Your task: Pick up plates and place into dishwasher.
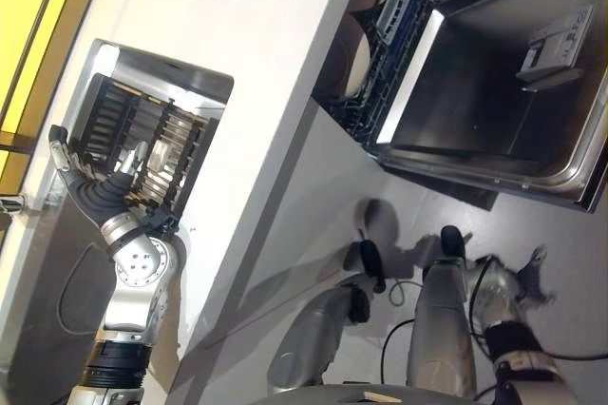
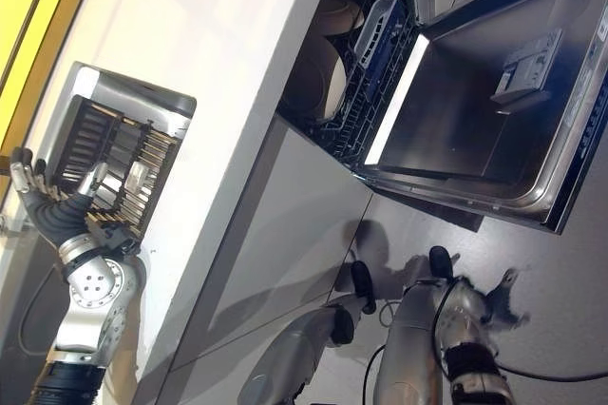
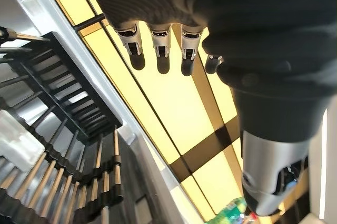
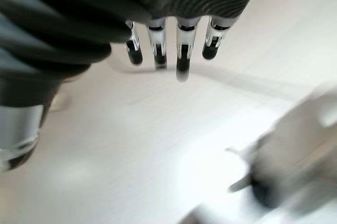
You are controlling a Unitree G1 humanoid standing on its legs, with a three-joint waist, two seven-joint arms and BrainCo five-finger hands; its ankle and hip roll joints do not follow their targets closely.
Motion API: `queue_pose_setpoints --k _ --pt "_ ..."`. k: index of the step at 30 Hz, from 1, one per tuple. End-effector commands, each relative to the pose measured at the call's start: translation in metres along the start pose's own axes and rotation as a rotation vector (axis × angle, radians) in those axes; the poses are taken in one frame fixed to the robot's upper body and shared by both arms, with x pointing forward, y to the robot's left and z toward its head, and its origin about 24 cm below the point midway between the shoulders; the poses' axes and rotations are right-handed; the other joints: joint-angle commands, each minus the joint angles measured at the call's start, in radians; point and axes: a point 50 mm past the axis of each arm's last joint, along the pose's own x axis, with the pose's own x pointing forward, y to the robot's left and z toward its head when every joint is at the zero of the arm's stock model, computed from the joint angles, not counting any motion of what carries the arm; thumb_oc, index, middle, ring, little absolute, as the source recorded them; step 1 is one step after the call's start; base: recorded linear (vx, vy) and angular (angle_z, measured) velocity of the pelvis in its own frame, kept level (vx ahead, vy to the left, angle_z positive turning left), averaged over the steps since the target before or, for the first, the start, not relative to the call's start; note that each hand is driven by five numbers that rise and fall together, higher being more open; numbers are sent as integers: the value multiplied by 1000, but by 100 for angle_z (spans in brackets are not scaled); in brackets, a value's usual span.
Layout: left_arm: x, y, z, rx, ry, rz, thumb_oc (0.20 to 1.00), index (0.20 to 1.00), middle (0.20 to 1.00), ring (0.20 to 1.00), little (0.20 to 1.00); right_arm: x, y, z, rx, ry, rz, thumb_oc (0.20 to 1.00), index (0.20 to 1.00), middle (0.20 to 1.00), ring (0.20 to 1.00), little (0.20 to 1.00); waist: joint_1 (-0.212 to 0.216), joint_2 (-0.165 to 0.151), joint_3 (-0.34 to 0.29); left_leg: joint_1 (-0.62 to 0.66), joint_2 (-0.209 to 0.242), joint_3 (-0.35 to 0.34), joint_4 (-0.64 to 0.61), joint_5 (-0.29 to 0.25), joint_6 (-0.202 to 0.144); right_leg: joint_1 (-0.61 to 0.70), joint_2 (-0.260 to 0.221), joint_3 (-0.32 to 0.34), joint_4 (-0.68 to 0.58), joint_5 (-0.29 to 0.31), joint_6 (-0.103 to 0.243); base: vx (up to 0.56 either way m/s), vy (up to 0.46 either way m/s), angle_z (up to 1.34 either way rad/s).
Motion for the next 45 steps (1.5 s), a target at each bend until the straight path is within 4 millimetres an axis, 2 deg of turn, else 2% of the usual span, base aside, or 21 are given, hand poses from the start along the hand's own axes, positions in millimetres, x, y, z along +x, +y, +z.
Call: queue_pose_setpoints --k 1,4,8,13,15,16,20,23,25,26,28,33,35,38,41,45 --pt "-14 -16 -6 -17 45 -46 1000 1000 1000 1000 1000 4 -18 -5 22 24 -79 1000 1000 1000 1000 1000 -32 22 84 -11 3 -92 98 -39 -49 83 -48 -11 -89 79 -34 53 46 -6" --pt "-11 -19 -6 -2 46 -42 1000 1000 1000 1000 1000 17 -24 7 91 2 -112 1000 1000 1000 1000 1000 -28 23 79 -1 3 -91 114 -51 -45 90 -53 -22 -60 62 -41 32 18 1" --pt "-11 -22 -4 18 39 -62 1000 1000 1000 1000 1000 15 -14 27 164 -77 -45 1000 1000 1000 1000 1000 -24 35 108 -44 -10 -101 174 -69 -37 28 -48 -37 85 2 -60 -67 -53 16" --pt "-21 -25 -2 18 8 -105 1000 1000 1000 1000 1000 -13 12 58 294 -239 56 1000 1000 1000 1000 1000 8 62 120 -179 -34 -98 255 -80 -22 -121 -26 -41 260 -75 -97 -143 -138 20" --pt "-24 -26 -2 13 4 -117 1000 1000 1000 1000 1000 -31 21 76 344 -376 88 1000 1000 1000 1000 1000 20 71 120 -223 -40 -92 295 -94 -14 -178 -18 -36 330 -106 -108 -60 -113 12" --pt "-26 -25 -2 13 7 -123 1000 1000 1000 1000 1000 -38 24 84 364 -439 105 1000 1000 1000 1000 1000 24 72 120 -222 -47 -97 323 -127 -14 -181 -13 -27 371 -151 -109 21 -81 8" --pt "-29 -27 -2 6 12 -150 1000 1000 1000 1000 1000 -69 42 113 419 -605 212 1000 1000 1000 1000 1000 34 83 120 -288 -57 -89 430 -170 -3 -258 2 -5 497 -213 -131 -10 -65 4" --pt "-27 -30 2 4 4 -181 1000 1000 1000 1000 1000 -100 65 134 413 -728 440 1000 1000 1000 1000 1000 47 84 120 -334 -66 -87 491 -189 1 -305 14 -1 567 -247 -145 -31 -86 6" --pt "-27 -31 2 9 0 -198 1000 1000 1000 1000 1000 -131 83 144 397 -797 690 1000 1000 1000 1000 1000 59 81 120 -367 -70 -89 526 -195 0 -334 23 -3 604 -264 -151 -20 -91 2" --pt "-25 -31 3 10 -5 -200 1000 1000 1000 1000 1000 -140 88 148 396 -804 760 1000 1000 1000 1000 1000 63 79 120 -376 -72 -90 533 -196 1 -342 25 -4 612 -268 -154 -28 -92 -1" --pt "-22 -31 6 12 -25 -201 1000 1000 1000 1000 1000 -172 100 154 388 -810 1057 1000 1000 1000 1000 1000 73 68 120 -405 -74 -96 553 -197 2 -369 33 -13 633 -275 -159 -39 -100 -6" --pt "-13 -32 7 30 -53 -211 1000 1000 1000 1000 1000 -231 106 157 337 -823 1729 1000 1000 1000 1000 1000 80 39 120 -462 -74 -101 619 -209 1 -410 46 -28 692 -300 -165 -23 -88 -5" --pt "-10 -33 6 42 -53 -209 1000 1000 1000 1000 1000 -249 104 160 313 -860 1897 1000 1000 1000 1000 1000 78 30 120 -478 -73 -98 649 -215 -3 -421 49 -30 715 -307 -163 8 -44 10" --pt "-4 -30 4 52 -40 -200 1000 1000 1000 1000 1000 -278 99 180 299 -986 2029 1000 1000 1000 1000 1000 79 27 120 -493 -73 -93 687 -226 -6 -432 50 -28 743 -317 -166 34 15 46" --pt "0 -24 1 57 -26 -197 1000 1000 1000 1000 1000 -306 92 198 310 -1108 2081 1000 1000 1000 1000 1000 83 30 120 -489 -67 -88 689 -225 -9 -427 51 -26 742 -316 -167 30 45 -3" --pt "5 -17 2 49 -28 -196 1000 1000 1000 1000 1000 -332 79 209 306 -1246 2122 1000 1000 1000 1000 1000 88 30 120 -460 -64 -89 661 -217 -8 -398 46 -30 708 -306 -169 9 66 2"
